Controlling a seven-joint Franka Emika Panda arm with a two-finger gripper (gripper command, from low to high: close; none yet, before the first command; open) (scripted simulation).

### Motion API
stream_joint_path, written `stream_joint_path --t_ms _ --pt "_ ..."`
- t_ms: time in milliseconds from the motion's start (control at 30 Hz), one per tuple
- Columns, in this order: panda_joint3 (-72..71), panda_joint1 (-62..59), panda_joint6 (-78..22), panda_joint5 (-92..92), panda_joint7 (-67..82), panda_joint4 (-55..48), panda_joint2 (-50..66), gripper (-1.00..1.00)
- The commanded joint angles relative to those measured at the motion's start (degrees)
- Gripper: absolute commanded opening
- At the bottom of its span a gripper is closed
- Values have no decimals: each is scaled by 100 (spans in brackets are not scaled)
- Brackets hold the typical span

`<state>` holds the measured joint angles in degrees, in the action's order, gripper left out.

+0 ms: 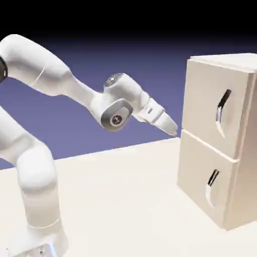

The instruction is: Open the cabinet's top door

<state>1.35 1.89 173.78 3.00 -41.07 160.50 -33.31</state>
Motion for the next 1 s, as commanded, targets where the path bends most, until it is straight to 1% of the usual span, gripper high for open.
stream_joint_path --t_ms 0,967 --pt "112 100 -19 250 115 -42 -54 100" --pt "3361 2986 -574 7476 3436 -1258 -1629 100"
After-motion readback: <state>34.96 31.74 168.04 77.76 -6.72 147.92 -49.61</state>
